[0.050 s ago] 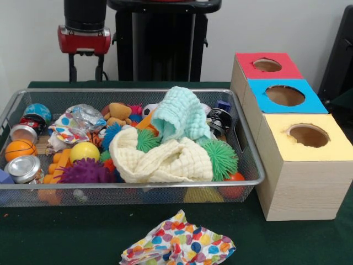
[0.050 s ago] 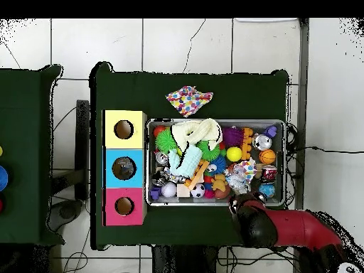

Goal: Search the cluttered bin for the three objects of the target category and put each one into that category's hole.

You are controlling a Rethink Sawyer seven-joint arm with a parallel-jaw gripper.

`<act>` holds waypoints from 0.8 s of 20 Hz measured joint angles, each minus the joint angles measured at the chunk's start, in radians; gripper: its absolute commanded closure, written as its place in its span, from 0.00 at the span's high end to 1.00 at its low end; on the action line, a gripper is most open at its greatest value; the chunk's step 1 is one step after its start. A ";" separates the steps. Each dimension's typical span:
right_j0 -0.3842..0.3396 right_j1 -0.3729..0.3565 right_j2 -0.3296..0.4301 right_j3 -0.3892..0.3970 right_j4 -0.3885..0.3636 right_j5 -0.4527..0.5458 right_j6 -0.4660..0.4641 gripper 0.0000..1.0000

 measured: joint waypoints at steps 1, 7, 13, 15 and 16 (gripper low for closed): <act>0.001 -0.005 0.000 -0.001 0.002 0.002 0.000 1.00; 0.009 0.024 0.000 -0.043 0.002 0.002 0.000 1.00; 0.008 0.112 0.000 -0.096 -0.029 -0.018 0.000 1.00; 0.006 0.137 0.000 -0.108 -0.040 -0.033 0.000 1.00; 0.003 0.159 0.000 -0.117 -0.050 -0.050 0.000 1.00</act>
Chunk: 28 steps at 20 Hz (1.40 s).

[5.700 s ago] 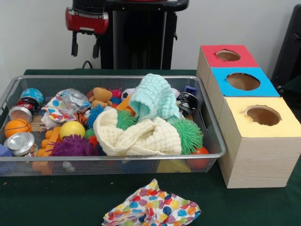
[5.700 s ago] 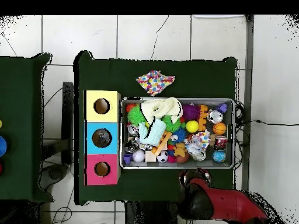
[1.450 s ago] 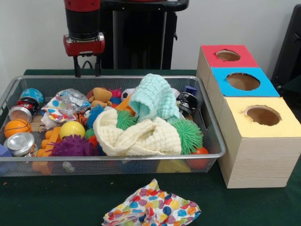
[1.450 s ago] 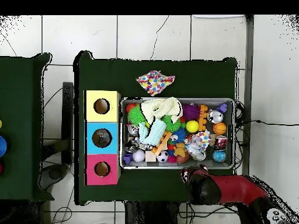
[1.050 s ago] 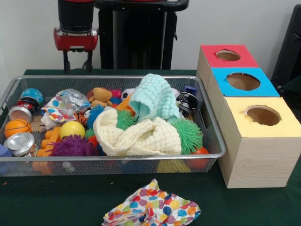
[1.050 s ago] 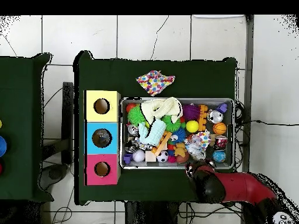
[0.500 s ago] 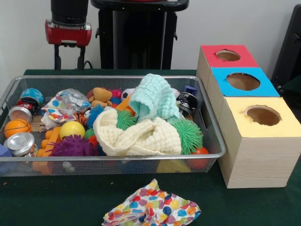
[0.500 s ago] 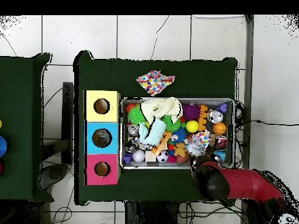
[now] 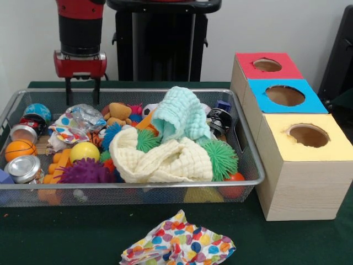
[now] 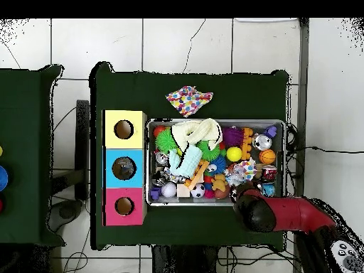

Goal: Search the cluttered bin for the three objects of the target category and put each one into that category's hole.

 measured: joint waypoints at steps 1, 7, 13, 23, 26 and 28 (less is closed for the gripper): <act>-0.002 0.018 0.000 -0.007 -0.009 -0.015 0.000 1.00; -0.018 0.104 -0.004 -0.047 -0.042 -0.102 0.000 1.00; -0.060 0.165 -0.006 -0.072 -0.043 -0.121 0.000 1.00; -0.095 0.220 0.001 -0.106 -0.046 -0.159 0.000 1.00; -0.089 0.220 0.000 -0.106 -0.047 -0.158 0.000 1.00; -0.083 0.220 0.000 -0.106 -0.047 -0.158 0.000 1.00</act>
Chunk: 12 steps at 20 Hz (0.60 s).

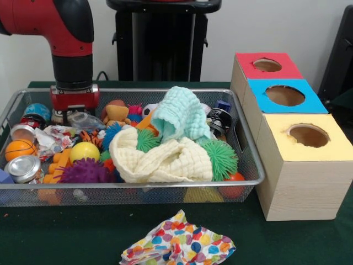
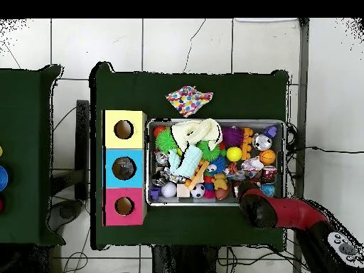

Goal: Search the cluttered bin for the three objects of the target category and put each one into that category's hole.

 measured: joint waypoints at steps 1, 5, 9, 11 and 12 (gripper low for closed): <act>0.002 0.000 0.000 0.000 0.000 0.000 0.000 1.00; 0.019 -0.009 0.000 0.004 -0.007 0.000 0.000 1.00; 0.047 -0.055 -0.003 0.026 -0.007 0.000 0.000 1.00; 0.060 -0.078 -0.004 0.038 -0.007 0.000 0.000 1.00; 0.064 -0.086 -0.005 0.042 -0.007 0.000 0.000 1.00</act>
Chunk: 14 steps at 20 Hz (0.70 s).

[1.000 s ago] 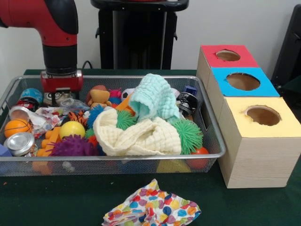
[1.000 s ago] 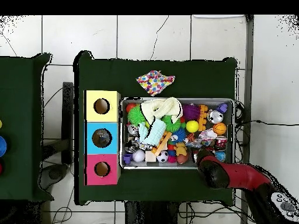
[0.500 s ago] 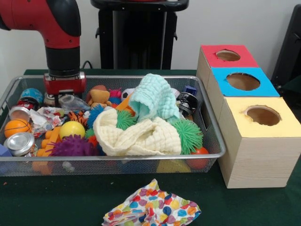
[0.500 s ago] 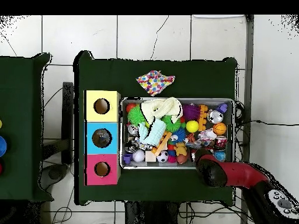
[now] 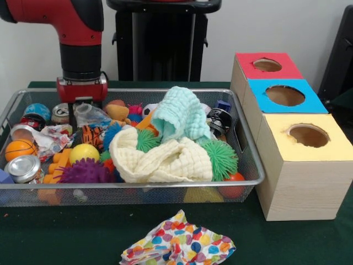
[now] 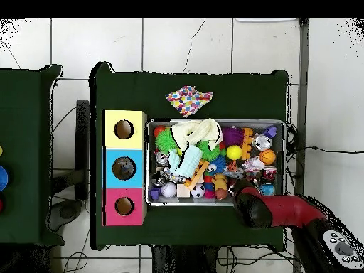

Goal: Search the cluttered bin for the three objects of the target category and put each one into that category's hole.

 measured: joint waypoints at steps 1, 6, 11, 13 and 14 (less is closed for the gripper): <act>0.011 -0.021 -0.001 0.010 0.000 0.000 0.000 1.00; 0.026 -0.073 -0.001 0.035 0.000 0.000 0.000 1.00; 0.027 -0.120 -0.001 0.050 0.000 0.000 0.000 1.00; 0.028 -0.133 -0.001 0.050 0.000 0.000 0.000 1.00; 0.028 -0.135 -0.001 0.050 0.000 0.000 0.000 1.00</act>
